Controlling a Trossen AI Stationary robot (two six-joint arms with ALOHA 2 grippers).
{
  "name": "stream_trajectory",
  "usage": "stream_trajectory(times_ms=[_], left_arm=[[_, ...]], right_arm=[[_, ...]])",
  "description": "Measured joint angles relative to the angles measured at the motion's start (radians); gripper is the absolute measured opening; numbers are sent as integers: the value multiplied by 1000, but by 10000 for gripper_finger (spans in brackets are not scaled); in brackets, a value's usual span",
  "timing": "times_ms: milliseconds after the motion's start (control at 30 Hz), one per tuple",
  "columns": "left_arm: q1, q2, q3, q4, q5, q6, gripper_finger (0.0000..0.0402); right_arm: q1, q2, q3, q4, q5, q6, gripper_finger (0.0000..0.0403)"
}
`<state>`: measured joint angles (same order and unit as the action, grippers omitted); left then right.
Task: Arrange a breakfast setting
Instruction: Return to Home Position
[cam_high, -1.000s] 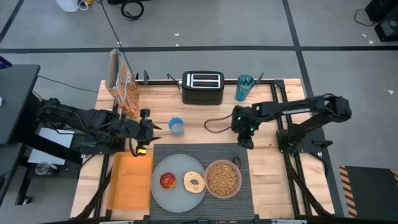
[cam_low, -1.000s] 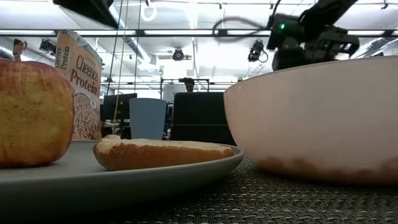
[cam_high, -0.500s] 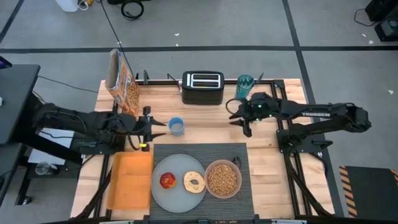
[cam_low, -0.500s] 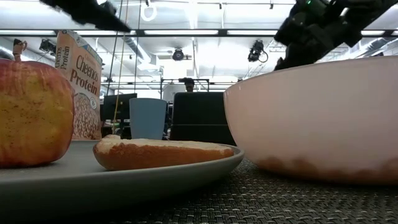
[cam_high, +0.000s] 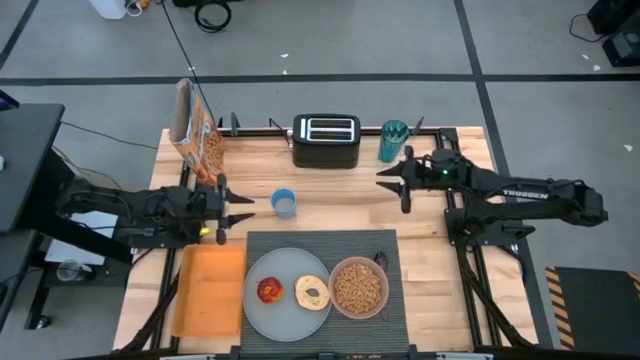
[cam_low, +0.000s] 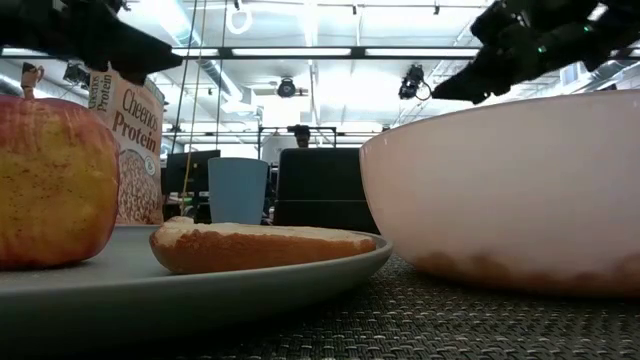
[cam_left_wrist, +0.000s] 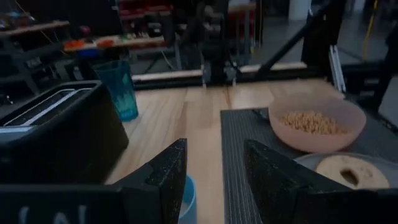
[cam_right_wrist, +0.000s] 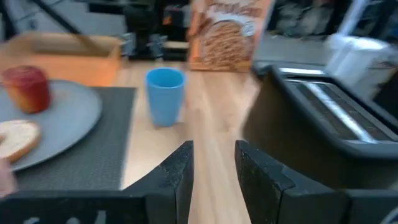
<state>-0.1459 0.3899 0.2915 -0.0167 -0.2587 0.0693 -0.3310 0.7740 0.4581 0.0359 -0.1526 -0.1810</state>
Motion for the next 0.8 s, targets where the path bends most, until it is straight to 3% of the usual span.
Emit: stream_trajectory(times_ms=[200, 400, 500, 667, 800], left_arm=[[0, -95, -122, 133, -67, 1, 166], [0, -171, -199, 185, -100, 3, 166], [0, -204, -225, 206, -111, 31, 166], [1, -249, -283, 278, -100, 74, 165], [5, -255, -282, 256, -113, 58, 151]], right_arm=[[-44, -123, -118, 110, 30, 16, 124], [-122, -267, -198, 105, 22, 78, 117], [-180, -322, -237, 108, -45, 96, 105], [-297, -353, -287, 136, -246, 137, 73], [-371, -353, -329, 224, -287, 181, 48]])
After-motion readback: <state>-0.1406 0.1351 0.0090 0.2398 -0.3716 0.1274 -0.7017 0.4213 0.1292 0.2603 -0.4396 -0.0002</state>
